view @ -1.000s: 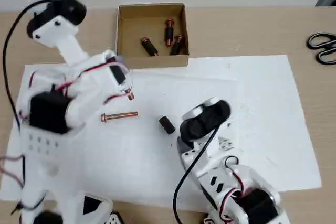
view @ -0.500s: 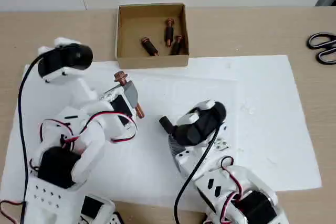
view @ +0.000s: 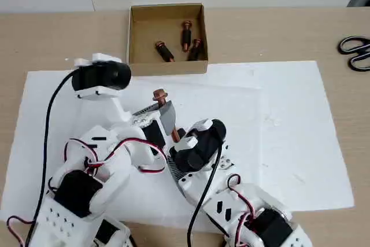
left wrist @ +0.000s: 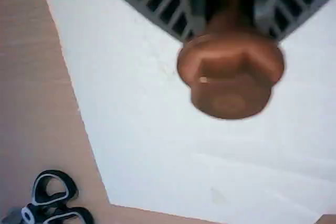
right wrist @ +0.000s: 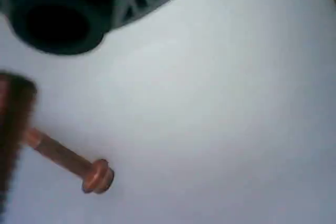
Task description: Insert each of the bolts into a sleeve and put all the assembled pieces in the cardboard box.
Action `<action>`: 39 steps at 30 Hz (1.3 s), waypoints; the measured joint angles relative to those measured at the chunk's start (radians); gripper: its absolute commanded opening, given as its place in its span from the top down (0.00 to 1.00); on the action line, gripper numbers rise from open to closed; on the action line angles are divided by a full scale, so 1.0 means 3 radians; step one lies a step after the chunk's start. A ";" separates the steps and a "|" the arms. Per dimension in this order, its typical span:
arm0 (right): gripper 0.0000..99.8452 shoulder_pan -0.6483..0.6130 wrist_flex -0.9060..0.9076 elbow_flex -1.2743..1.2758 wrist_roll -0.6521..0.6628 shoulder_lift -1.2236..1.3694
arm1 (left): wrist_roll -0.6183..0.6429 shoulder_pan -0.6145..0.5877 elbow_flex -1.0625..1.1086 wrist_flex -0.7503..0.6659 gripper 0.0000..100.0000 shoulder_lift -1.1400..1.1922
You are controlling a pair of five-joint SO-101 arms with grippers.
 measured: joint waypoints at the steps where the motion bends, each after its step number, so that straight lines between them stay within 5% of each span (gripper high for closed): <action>1: 1.00 0.0000 0.0000 0.0000 0.0000 0.0000 | 0.0000 0.0000 0.0000 0.0000 0.99 -0.0010; 39: 1.00 0.0194 -0.0210 0.0000 0.0000 0.0005 | -0.0292 0.0205 0.0946 -0.0481 0.99 -0.1120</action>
